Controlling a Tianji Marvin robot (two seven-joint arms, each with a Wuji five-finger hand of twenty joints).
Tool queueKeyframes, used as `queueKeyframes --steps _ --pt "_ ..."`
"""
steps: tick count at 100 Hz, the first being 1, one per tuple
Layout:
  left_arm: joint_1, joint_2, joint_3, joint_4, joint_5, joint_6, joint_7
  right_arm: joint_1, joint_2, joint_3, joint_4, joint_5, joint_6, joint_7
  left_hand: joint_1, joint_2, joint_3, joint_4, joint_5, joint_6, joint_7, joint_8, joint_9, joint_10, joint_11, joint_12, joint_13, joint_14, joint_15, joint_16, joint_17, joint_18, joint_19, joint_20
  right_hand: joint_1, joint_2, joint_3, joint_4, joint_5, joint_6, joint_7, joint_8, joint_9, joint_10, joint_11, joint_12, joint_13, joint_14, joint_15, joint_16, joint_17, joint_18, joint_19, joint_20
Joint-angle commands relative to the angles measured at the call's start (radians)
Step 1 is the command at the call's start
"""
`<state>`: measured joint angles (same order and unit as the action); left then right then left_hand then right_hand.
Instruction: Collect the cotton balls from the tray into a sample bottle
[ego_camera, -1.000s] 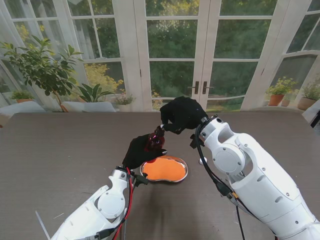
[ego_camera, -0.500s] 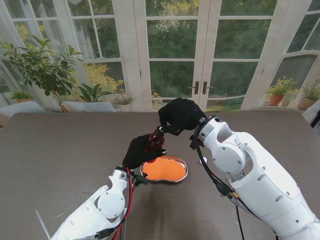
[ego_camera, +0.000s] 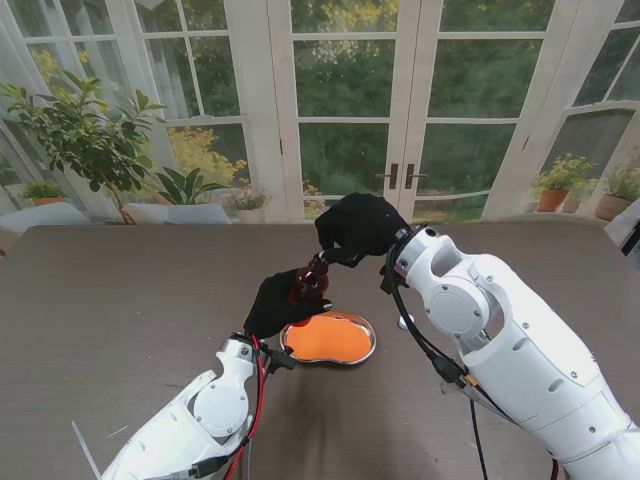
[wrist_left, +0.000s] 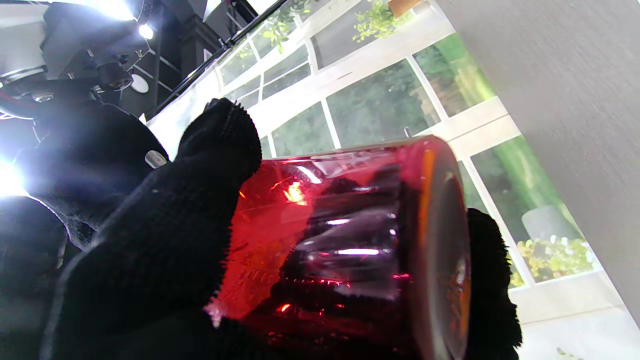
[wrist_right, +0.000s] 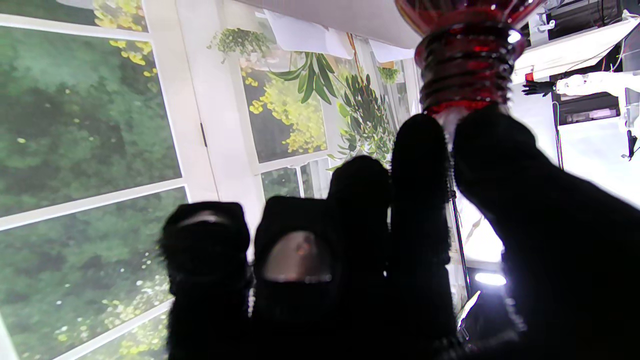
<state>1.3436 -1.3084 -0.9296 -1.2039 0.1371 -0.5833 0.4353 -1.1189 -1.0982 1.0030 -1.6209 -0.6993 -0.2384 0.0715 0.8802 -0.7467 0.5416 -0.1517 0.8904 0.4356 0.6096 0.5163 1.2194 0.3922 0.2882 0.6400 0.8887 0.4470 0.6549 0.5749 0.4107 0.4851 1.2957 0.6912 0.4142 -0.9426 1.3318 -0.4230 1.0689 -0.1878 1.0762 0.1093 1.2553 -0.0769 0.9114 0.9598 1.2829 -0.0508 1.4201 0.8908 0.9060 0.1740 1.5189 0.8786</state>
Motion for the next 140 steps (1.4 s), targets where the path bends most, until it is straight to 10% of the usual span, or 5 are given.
queueKeyframes --steps 1,140 --pt "-0.004 -0.002 -0.003 -0.003 0.014 -0.007 -0.016 0.002 0.003 -0.004 0.005 -0.007 -0.006 0.026 0.158 0.222 0.297 -0.027 0.178 -0.340 0.124 0.002 0.092 -0.162 0.029 -0.002 0.015 -0.050 0.009 0.004 -0.009 -0.048 0.040 0.012 0.015 0.018 0.006 0.028 -0.005 0.014 0.002 0.018 0.030 -0.011 -0.001 0.017 0.036 -0.034 0.022 0.006 0.002 -0.008 0.046 -0.001" --pt "-0.007 -0.005 0.002 0.005 0.020 -0.017 -0.007 0.042 0.020 -0.027 -0.001 -0.053 -0.022 0.098 0.158 0.222 0.297 -0.028 0.178 -0.339 0.124 0.003 0.091 -0.161 0.029 -0.002 0.015 -0.050 0.010 0.004 -0.008 -0.050 0.041 0.012 -0.020 0.065 -0.005 0.040 -0.128 0.080 -0.131 0.027 -0.084 -0.009 -0.095 -0.041 0.037 -0.051 -0.106 -0.038 -0.052 -0.028 0.000 0.002"
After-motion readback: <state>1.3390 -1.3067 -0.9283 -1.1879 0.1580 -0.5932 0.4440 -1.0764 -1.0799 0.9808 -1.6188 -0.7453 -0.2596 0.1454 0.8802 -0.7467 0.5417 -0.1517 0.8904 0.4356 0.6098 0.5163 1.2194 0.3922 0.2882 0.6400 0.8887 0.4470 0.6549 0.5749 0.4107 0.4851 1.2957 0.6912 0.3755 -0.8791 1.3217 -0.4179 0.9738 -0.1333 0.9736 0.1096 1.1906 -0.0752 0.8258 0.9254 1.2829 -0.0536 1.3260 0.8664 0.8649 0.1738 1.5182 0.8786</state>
